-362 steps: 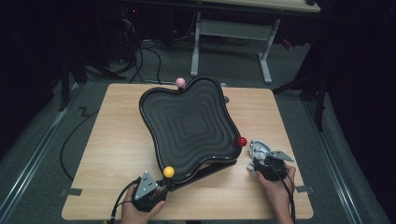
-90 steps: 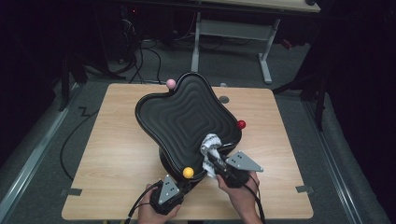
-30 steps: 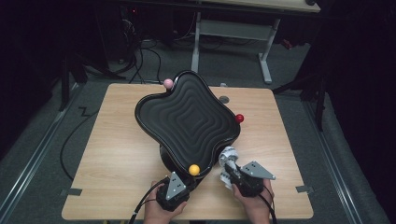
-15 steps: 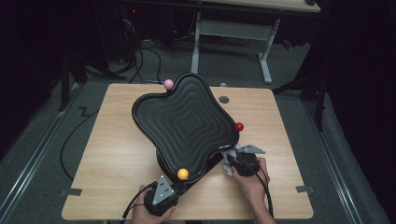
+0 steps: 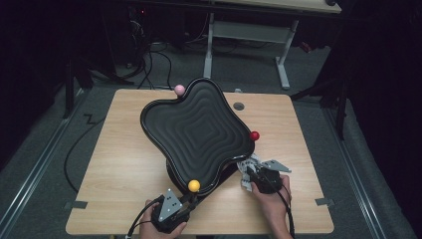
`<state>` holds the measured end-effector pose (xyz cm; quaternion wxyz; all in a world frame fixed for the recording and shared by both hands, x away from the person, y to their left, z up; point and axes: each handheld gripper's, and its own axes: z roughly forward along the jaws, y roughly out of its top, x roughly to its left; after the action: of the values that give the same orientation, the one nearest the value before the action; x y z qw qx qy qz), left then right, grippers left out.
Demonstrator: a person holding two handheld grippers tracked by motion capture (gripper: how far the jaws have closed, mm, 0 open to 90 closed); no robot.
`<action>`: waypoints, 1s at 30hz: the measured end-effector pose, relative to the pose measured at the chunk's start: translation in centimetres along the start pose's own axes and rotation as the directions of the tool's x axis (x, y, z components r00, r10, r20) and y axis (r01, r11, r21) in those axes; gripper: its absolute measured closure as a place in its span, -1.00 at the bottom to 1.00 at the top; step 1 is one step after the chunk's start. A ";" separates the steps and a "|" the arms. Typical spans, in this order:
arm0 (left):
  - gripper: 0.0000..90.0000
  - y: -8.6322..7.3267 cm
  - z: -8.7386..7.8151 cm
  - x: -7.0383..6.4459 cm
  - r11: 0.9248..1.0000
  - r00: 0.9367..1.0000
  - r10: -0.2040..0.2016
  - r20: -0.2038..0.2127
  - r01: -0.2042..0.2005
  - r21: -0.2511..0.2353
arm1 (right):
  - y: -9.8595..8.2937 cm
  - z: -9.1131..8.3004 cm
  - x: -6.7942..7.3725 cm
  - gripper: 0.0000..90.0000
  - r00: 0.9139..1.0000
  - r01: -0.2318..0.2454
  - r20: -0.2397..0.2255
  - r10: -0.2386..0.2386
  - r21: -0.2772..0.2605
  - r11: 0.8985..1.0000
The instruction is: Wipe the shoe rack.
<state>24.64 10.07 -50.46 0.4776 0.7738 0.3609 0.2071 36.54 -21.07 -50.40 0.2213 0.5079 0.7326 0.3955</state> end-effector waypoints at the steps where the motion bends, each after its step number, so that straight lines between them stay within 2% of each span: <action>1: 0.52 0.0 0.1 0.1 1.000 1.000 -0.010 -0.006 0.010 0.004 | 0.1 0.0 0.1 0.74 1.000 0.001 0.002 -0.001 0.003 1.000; 4: 0.55 -0.1 0.2 0.3 1.000 1.000 -0.021 -0.001 0.021 0.003 | 0.7 0.6 1.0 0.75 0.999 0.038 -0.019 -0.038 0.000 0.999; 7: 0.61 -0.1 0.1 0.1 1.000 1.000 -0.005 -0.003 0.005 0.004 | 1.3 1.2 1.9 0.70 0.995 0.084 -0.048 -0.086 -0.033 0.996; 8: 0.63 -0.1 0.2 0.1 1.000 1.000 -0.002 -0.004 0.002 0.002 | 1.4 1.4 2.2 0.52 0.994 0.095 -0.044 -0.097 -0.047 0.994; 9: 0.63 -0.1 0.1 0.1 1.000 1.000 -0.003 -0.004 0.003 0.002 | 1.4 1.5 2.6 0.22 0.994 0.105 -0.016 -0.107 -0.079 0.991; 10: 0.63 -0.1 0.1 0.1 1.000 1.000 -0.006 -0.002 0.006 0.001 | 1.4 1.5 2.8 0.01 0.995 0.102 0.007 -0.102 -0.081 0.992; 12: 0.61 -0.1 0.1 0.2 1.000 1.000 -0.010 0.002 0.010 -0.001 | 1.2 1.1 3.0 -0.12 0.996 0.095 0.012 -0.094 -0.071 0.993; 14: 0.61 -0.1 0.0 0.3 1.000 1.000 -0.011 0.005 0.011 -0.005 | 0.7 0.7 2.9 -0.09 0.995 0.095 0.013 -0.095 -0.062 0.994; 17: 0.60 0.0 0.0 0.2 1.000 1.000 -0.008 0.001 0.008 -0.006 | 0.3 0.4 2.6 0.04 0.997 0.078 -0.016 -0.078 -0.037 0.996; 19: 0.60 0.0 0.1 0.2 1.000 1.000 -0.006 -0.002 0.006 -0.007 | 0.1 0.7 2.6 0.36 0.997 0.082 -0.006 -0.082 0.001 0.997; 22: 0.61 0.1 0.1 0.3 1.000 1.000 -0.006 0.008 0.006 -0.007 | 0.1 1.0 2.5 0.62 0.997 0.083 -0.007 -0.083 0.001 0.997; 24: 0.61 0.1 0.2 0.3 1.000 1.000 -0.009 0.012 0.009 -0.013 | 0.5 1.0 2.6 0.68 0.996 0.090 -0.005 -0.091 -0.028 0.996; 26: 0.62 0.1 0.2 0.4 1.000 1.000 -0.011 0.016 0.011 -0.017 | 0.9 1.1 2.6 0.70 0.993 0.117 0.003 -0.117 -0.062 0.991; 27: 0.62 0.1 0.2 0.4 1.000 1.000 -0.012 0.017 0.013 -0.018 | 1.0 1.4 2.6 0.70 0.991 0.131 0.007 -0.131 -0.060 0.990; 30: 0.64 0.2 0.2 0.4 0.999 1.000 -0.017 0.021 0.017 -0.028 | 0.9 2.2 2.4 0.73 0.992 0.126 -0.006 -0.127 -0.050 0.991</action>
<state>25.08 10.21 -50.36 0.4940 0.7660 0.3595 0.2001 37.73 -17.96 -50.77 0.2552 0.4528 0.7542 0.4012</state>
